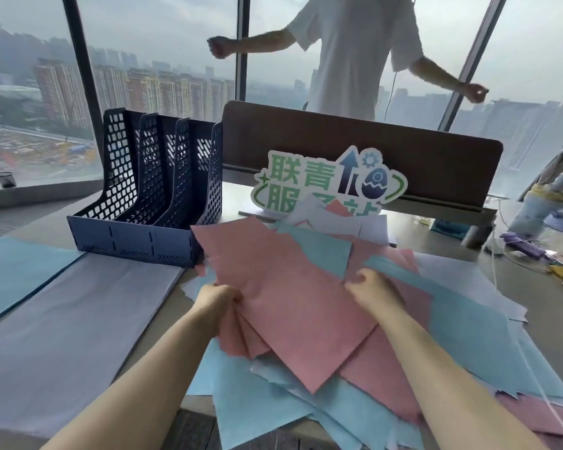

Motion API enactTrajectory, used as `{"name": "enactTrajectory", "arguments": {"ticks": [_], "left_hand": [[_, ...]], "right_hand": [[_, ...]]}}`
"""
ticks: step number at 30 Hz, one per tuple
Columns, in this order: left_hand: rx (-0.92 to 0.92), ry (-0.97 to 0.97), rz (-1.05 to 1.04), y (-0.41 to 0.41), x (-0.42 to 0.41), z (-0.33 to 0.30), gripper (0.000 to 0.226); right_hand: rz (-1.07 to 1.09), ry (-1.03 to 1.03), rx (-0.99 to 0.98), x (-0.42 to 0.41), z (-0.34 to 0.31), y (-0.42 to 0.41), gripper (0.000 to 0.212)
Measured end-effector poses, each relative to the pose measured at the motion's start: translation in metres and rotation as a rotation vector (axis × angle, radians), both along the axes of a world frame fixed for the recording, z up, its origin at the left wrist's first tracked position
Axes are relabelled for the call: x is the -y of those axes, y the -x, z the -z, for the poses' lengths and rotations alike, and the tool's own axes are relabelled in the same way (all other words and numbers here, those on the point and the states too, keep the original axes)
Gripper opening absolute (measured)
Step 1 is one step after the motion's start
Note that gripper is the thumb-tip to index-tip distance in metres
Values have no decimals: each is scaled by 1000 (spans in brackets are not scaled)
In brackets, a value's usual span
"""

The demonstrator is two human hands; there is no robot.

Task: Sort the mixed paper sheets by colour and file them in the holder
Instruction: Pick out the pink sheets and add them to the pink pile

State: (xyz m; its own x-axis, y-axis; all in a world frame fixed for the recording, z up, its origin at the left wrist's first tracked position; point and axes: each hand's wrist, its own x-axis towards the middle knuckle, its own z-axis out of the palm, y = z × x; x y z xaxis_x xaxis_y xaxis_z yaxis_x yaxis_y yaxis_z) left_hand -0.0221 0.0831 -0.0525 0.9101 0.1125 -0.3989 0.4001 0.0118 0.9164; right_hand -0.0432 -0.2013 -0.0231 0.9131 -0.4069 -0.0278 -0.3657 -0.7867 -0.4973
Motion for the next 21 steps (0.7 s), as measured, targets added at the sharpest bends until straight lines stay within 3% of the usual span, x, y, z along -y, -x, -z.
{"name": "enactTrajectory", "arguments": {"ticks": [4,7,12,16,21], "left_hand": [[3,23,31,0,-13,2,25],[-36,43,68,2,-19,0,27],[-37,16,70,6,-19,-2,21],[-21,-19,70,5,-15,0,22],[-35,-58,67,1,-15,0,22]], "right_hand": [[101,255,-240,83,18,6,62],[57,205,-258,107,22,3,95],[141,157,-255,118,19,-8,113],[393,76,-233,121,18,-18,95],[332,-45,-301,116,11,-18,51]]}}
